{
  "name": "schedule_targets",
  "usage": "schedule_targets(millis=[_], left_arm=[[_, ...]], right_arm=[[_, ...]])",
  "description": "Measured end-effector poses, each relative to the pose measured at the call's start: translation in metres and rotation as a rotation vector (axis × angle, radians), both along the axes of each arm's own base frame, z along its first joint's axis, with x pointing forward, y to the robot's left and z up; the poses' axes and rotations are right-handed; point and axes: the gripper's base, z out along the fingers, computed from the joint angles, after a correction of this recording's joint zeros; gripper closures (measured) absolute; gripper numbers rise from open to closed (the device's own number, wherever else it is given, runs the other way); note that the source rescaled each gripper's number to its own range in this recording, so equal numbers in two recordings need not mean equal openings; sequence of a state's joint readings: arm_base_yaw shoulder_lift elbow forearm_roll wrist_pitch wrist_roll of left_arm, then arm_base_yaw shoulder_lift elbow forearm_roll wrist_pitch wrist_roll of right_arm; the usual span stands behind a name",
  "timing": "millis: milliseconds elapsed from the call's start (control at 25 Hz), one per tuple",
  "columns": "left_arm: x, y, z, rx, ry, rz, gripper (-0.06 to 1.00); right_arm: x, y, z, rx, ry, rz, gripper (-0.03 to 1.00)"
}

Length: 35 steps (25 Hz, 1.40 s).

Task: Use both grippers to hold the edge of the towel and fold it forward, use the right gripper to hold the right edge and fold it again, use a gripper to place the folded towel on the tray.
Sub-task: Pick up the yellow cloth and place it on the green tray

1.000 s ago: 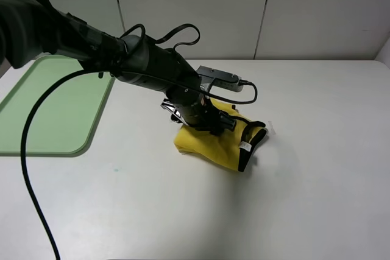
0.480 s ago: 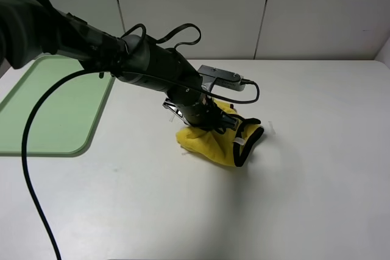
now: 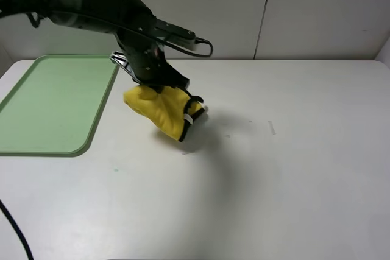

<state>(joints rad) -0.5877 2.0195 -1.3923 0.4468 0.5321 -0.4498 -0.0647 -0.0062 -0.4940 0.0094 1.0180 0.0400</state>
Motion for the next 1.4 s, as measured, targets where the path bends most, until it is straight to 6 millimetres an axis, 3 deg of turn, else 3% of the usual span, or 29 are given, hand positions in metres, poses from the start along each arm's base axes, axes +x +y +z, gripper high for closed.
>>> schedule_targets(millis=[120,360,760,1080,1400], left_arm=[[0.015,0.035,0.01,0.041,-0.014,0.072,0.81],[0.039,0.101,0.002,0.115,0.015,0.171,0.81],[0.038,0.182,-0.053,0.099,0.082,0.273,0.81],[0.027,0.227,-0.069,0.102,0.109,0.301,0.81],[0.025,0.248,-0.07,0.11,0.118,0.323,0.81]], right_arm=[[0.0,0.0,0.0,0.0,0.0,0.0,-0.03],[0.0,0.0,0.0,0.0,0.0,0.0,-0.03],[0.0,0.0,0.0,0.0,0.0,0.0,-0.03],[0.0,0.0,0.0,0.0,0.0,0.0,-0.03],[0.0,0.0,0.0,0.0,0.0,0.0,-0.03]])
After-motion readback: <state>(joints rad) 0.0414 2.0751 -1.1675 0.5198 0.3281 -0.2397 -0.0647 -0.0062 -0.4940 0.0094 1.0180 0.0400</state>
